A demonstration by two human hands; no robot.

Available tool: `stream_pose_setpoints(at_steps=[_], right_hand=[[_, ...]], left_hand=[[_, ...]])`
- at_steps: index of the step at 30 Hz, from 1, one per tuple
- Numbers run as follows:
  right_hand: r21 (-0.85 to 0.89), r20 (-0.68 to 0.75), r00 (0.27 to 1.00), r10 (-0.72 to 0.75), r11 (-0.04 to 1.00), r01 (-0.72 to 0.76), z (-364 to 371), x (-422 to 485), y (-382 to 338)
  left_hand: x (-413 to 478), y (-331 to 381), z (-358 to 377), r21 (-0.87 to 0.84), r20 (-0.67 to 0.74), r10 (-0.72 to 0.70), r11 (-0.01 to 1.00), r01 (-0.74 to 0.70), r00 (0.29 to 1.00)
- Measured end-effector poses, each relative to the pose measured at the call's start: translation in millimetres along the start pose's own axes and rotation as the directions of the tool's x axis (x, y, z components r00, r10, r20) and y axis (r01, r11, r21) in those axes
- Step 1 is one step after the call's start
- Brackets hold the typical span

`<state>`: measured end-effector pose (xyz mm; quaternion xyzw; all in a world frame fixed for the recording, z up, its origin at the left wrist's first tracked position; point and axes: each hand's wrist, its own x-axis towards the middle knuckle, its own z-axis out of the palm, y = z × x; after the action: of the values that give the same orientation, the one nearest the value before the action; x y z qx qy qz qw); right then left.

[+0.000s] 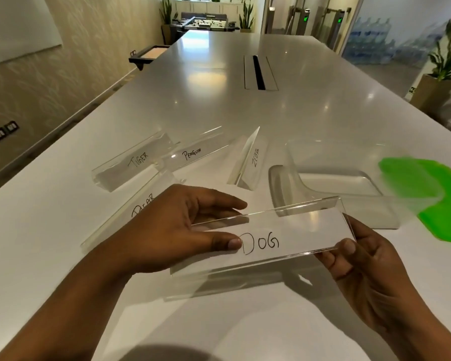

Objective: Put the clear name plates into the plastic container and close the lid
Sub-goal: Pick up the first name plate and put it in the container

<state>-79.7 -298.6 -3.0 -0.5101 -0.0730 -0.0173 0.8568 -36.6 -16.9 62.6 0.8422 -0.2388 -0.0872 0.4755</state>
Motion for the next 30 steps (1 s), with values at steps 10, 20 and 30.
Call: stream_pose_setpoints(at_steps=[10, 20, 30], right_hand=[[0.091, -0.136, 0.986, -0.098, 0.99, 0.111, -10, -1, -10], [0.101, -0.147, 0.984, -0.103, 0.988, 0.118, -10, -3, -13], [-0.052, -0.133, 0.984, -0.115, 0.993, 0.109, -16, 1, -39]], left_hand=[[-3, -20, 42, -0.656, -0.329, -0.143, 0.745, -0.117, 0.934], [-4, -17, 53, -0.704, -0.28, -0.126, 0.701, -0.115, 0.952], [-5, -12, 51, -0.707, -0.335, -0.095, 0.683, -0.184, 0.937]])
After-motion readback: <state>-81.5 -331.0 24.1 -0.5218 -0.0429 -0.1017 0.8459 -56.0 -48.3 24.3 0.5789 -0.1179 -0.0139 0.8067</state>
